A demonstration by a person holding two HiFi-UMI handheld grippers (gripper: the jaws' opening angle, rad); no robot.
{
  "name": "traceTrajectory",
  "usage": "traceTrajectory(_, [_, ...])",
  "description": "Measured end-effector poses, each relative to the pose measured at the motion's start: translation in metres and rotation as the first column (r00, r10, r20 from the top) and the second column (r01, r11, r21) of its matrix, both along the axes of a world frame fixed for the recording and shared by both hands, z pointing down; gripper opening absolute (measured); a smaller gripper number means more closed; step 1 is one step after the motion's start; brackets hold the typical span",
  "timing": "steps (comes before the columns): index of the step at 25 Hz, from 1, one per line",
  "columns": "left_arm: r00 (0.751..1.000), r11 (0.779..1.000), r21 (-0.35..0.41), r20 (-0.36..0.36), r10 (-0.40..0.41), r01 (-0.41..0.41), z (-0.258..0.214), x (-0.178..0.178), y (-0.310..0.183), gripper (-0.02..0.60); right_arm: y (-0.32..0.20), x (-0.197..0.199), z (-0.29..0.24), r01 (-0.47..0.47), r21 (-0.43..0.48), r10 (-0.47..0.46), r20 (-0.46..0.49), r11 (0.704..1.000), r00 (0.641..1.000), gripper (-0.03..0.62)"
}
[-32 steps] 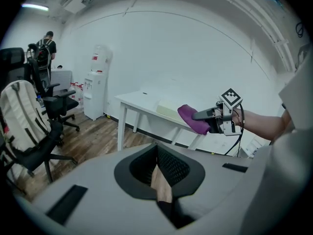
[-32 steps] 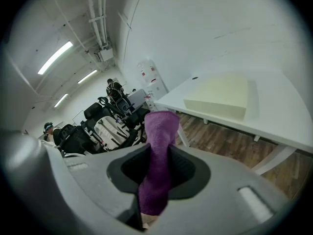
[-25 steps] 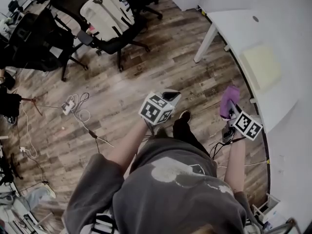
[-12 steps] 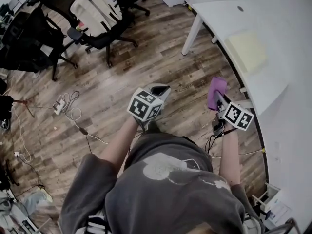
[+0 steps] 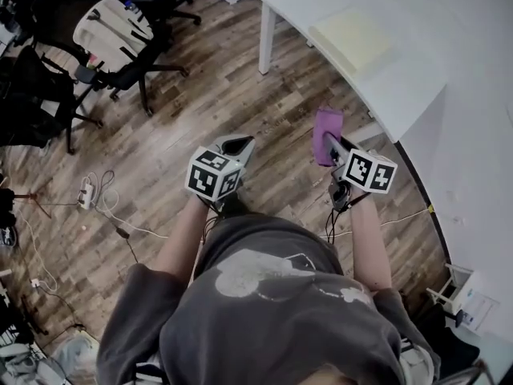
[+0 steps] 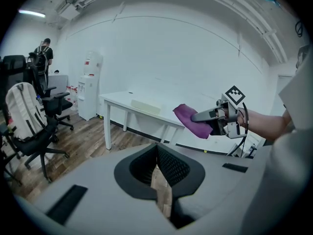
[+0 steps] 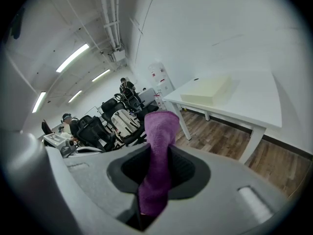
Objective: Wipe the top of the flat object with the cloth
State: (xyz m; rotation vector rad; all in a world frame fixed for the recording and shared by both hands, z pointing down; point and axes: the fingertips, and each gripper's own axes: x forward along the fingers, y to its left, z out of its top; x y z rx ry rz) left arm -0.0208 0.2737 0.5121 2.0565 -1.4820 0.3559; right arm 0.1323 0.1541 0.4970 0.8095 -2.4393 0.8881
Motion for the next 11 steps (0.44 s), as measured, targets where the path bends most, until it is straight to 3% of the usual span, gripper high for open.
traceTrajectory(11, [1.000,1.000,0.002,0.006,-0.005,0.005,-0.001,0.067,0.012,-0.003,0.018,0.068,0.003,0.001,-0.005,-0.001,0.020,1.000,1.000,0.092])
